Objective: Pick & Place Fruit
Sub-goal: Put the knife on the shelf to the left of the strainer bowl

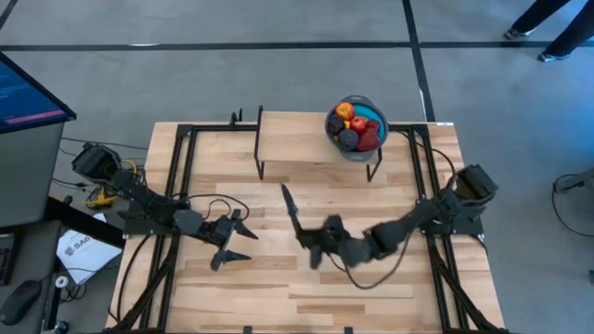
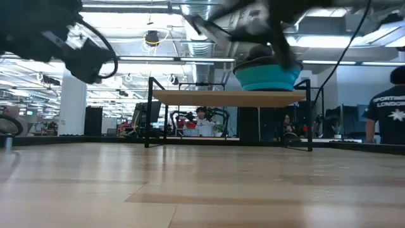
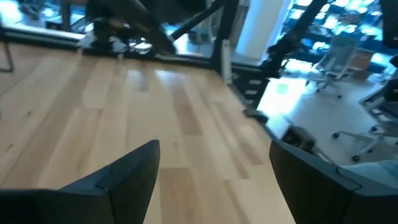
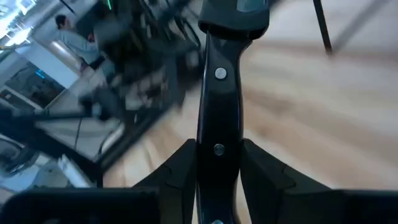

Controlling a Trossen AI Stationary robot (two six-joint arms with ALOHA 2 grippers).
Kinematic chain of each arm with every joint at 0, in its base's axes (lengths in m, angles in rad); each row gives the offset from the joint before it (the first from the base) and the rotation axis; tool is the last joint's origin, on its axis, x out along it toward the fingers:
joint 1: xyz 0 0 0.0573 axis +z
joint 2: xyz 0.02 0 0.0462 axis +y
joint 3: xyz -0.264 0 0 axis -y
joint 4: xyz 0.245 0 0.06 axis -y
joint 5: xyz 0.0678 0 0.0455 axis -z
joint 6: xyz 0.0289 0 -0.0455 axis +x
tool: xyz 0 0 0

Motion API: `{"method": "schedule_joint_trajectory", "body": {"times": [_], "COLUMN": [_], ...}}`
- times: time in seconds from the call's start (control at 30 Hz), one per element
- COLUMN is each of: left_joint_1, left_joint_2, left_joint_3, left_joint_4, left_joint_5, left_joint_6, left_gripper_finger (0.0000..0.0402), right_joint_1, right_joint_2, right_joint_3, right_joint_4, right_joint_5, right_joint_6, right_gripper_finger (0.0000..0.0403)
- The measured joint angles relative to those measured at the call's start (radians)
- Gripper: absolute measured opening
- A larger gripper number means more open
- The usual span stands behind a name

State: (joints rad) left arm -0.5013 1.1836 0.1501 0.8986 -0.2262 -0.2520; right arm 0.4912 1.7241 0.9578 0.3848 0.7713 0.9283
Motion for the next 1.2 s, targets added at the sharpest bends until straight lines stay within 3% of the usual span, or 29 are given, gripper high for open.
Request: {"method": "schedule_joint_trajectory", "body": {"times": [0.13, 0.27, 0.37, 0.63, 0.87, 1.03, 1.2], "left_joint_1": [-0.033, -0.053, -0.062, -0.063, -0.062, -0.062, -0.062], "left_joint_2": [-0.063, -0.107, -0.111, -0.096, -0.095, -0.095, -0.095], "left_joint_3": [0.000, 0.000, 0.000, 0.000, 0.000, 0.000, -0.002], "left_joint_4": [0.000, 0.000, -0.001, -0.001, -0.004, -0.010, -0.017], "left_joint_5": [0.001, 0.003, 0.004, 0.004, 0.004, 0.000, -0.008], "left_joint_6": [0.033, 0.058, 0.062, 0.063, 0.064, 0.063, 0.062], "left_gripper_finger": [0.0296, 0.0296, 0.0296, 0.0296, 0.0296, 0.0296, 0.0296], "right_joint_1": [-0.083, -0.164, -0.246, -0.485, -0.585, -0.600, -0.618], "right_joint_2": [-0.001, -0.001, -0.002, -0.001, 0.116, 0.262, 0.379], "right_joint_3": [0.183, 0.381, 0.491, 0.545, 0.585, 0.748, 0.957], "right_joint_4": [-0.198, -0.524, -0.649, -0.694, -0.643, -0.718, -0.931], "right_joint_5": [-0.039, -0.035, -0.036, -0.229, -0.337, -0.360, -0.349], "right_joint_6": [-0.077, -0.048, -0.044, -0.045, -0.042, -0.078, -0.073], "right_gripper_finger": [0.0094, 0.0094, 0.0094, 0.0093, 0.0093, 0.0093, 0.0093]}}
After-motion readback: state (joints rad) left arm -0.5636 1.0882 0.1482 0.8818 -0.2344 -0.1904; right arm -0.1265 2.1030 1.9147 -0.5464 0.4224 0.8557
